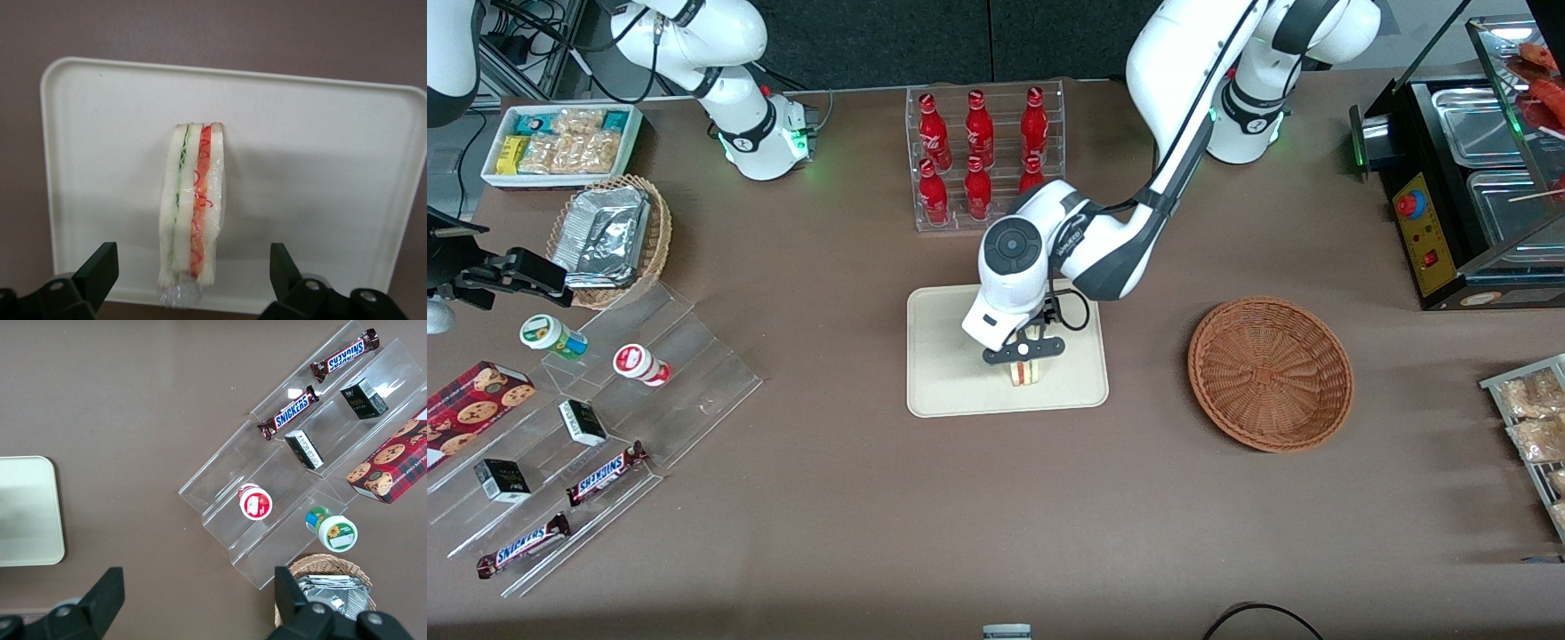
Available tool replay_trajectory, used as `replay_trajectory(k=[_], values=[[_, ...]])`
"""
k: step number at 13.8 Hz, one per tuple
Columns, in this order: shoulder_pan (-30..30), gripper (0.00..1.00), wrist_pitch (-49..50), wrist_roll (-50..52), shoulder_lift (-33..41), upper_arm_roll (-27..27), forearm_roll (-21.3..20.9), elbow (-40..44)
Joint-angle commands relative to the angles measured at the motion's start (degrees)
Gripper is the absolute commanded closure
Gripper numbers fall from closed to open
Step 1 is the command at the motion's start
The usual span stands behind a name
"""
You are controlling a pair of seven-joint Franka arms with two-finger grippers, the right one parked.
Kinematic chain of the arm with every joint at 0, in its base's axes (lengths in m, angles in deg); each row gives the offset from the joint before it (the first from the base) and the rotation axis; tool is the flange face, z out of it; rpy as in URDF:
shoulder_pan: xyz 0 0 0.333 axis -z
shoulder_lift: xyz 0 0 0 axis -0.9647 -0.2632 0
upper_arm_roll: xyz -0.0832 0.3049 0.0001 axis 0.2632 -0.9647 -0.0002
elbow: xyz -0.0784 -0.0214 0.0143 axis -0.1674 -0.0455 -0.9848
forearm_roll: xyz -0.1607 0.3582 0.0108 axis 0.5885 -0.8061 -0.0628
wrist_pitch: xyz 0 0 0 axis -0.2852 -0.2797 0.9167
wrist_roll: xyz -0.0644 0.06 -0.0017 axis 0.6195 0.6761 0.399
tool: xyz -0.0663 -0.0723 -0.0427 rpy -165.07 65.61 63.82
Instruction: Place sandwich from basket to tray
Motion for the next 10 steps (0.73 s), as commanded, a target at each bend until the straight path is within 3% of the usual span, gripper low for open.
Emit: replay_trajectory(k=[1,8,10], values=[[-2.7,0.00,5.9,-6.7,3.3,-0.8,-0.6,2.1],[-14.6,0.00,13.7,-13.0,10.0,-1.5,0.4,0.7],[-17.7,0.00,14.6,-17.2,11.4,-1.6,2.7,-0.1]])
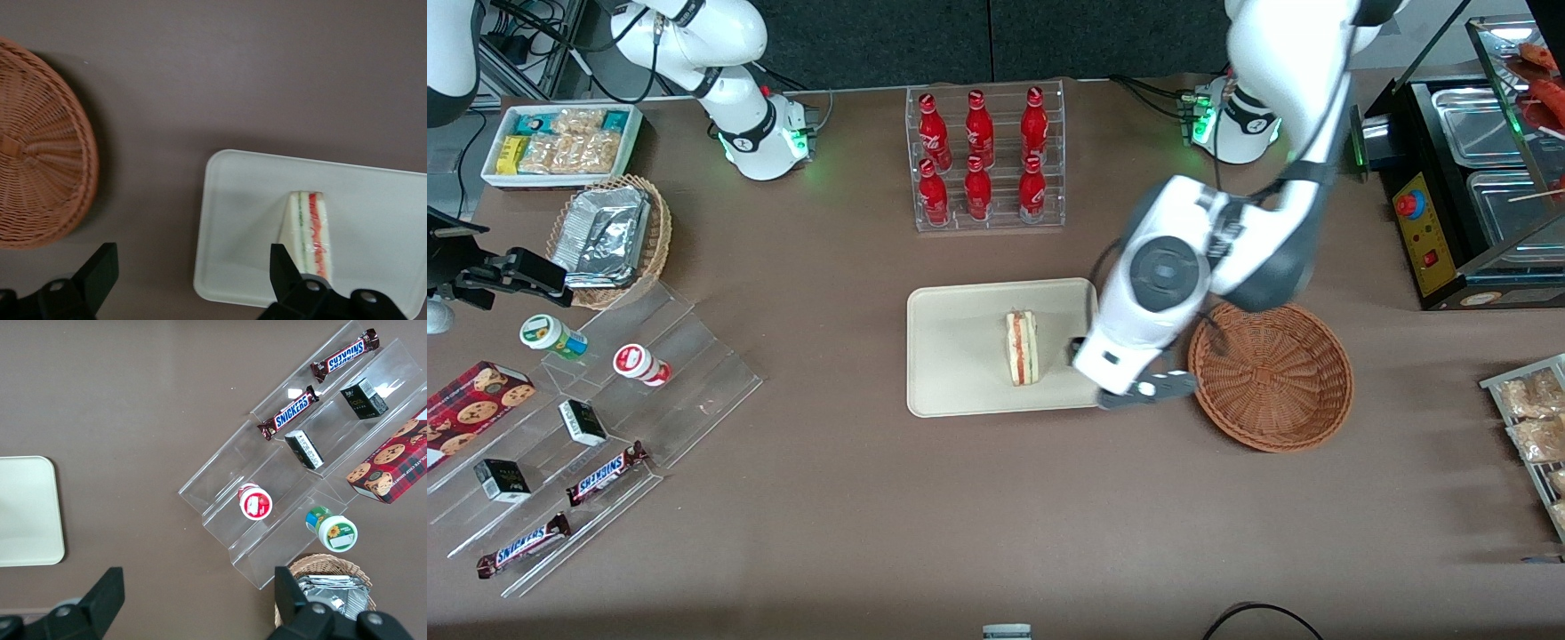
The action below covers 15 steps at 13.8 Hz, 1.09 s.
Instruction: Place sandwich from basket to tray
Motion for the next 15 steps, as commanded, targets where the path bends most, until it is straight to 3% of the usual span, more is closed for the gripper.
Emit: replay_trajectory(k=[1,6,15], values=[[-4.7,0.00,1.7,-5.3,3.8,0.4,2.3,-3.1],[-12.1,0.00,4.5,-15.1,10.1,0.3,2.4,-7.6],[-25.2,0.00,22.1,-28.0,26.0,1.5,1.4,-10.2]])
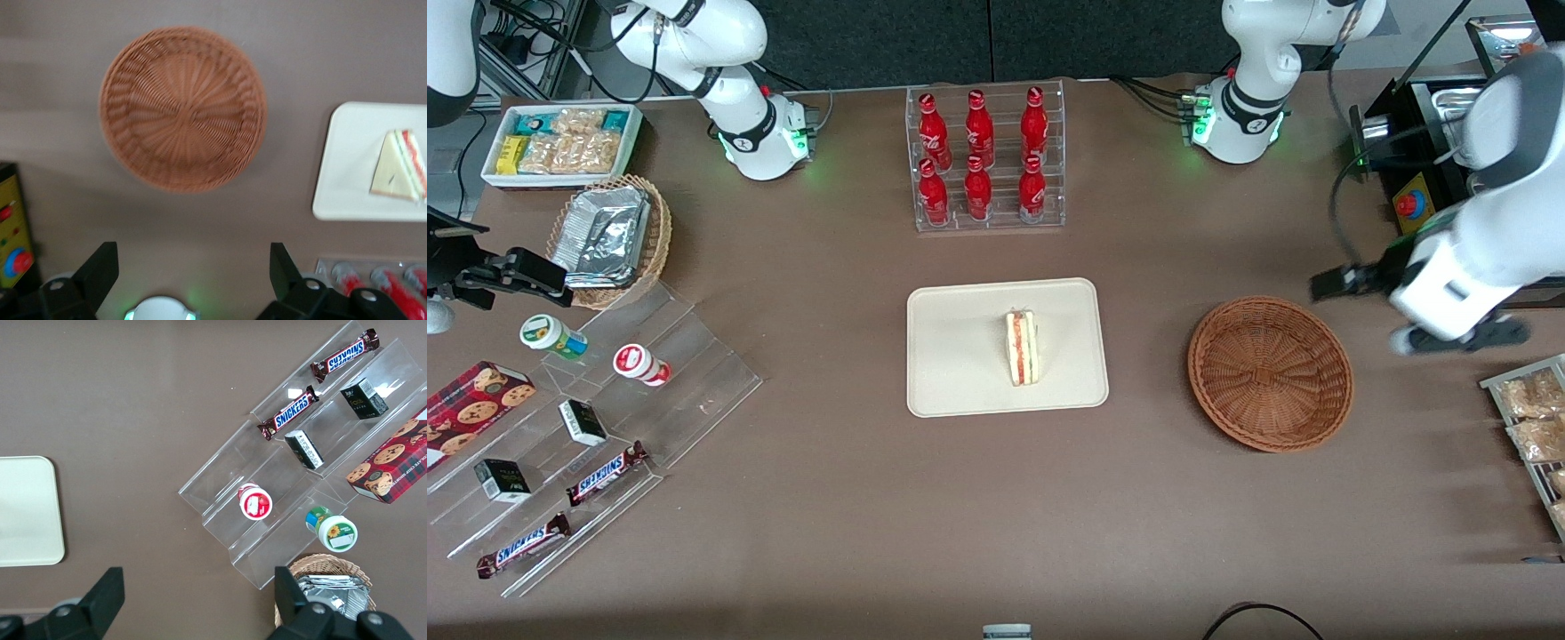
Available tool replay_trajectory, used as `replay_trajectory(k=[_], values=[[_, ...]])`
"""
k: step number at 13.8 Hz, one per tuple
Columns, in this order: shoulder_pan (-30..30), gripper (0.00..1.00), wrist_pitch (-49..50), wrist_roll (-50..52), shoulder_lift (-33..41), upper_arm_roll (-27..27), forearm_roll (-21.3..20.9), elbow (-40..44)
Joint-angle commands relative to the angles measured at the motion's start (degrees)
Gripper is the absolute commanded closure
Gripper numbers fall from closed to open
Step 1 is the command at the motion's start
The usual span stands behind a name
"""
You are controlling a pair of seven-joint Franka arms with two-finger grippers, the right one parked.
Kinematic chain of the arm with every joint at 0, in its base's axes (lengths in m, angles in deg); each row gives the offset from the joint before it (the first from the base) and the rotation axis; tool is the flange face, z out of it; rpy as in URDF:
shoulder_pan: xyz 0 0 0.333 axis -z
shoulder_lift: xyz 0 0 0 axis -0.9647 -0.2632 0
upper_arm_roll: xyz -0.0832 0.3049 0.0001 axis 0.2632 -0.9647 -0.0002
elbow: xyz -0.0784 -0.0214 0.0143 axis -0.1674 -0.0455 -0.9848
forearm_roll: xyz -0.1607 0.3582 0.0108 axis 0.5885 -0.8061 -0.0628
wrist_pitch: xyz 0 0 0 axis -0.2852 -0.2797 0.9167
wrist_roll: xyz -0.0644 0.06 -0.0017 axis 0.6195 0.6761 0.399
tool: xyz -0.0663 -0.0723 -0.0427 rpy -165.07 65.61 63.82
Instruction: Place sandwich from basket to tray
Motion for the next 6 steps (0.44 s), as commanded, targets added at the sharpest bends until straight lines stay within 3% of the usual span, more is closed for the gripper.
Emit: replay_trajectory(k=[1,3,6], values=[[-3.0,0.00,3.7,-1.2,6.0,2.2,-1.2,-2.5],[-3.2,0.00,4.1,-1.3,7.4,3.9,-7.4,-2.5],[-3.3,0.00,3.0,-1.3,7.3,3.9,-7.7,-2.4]])
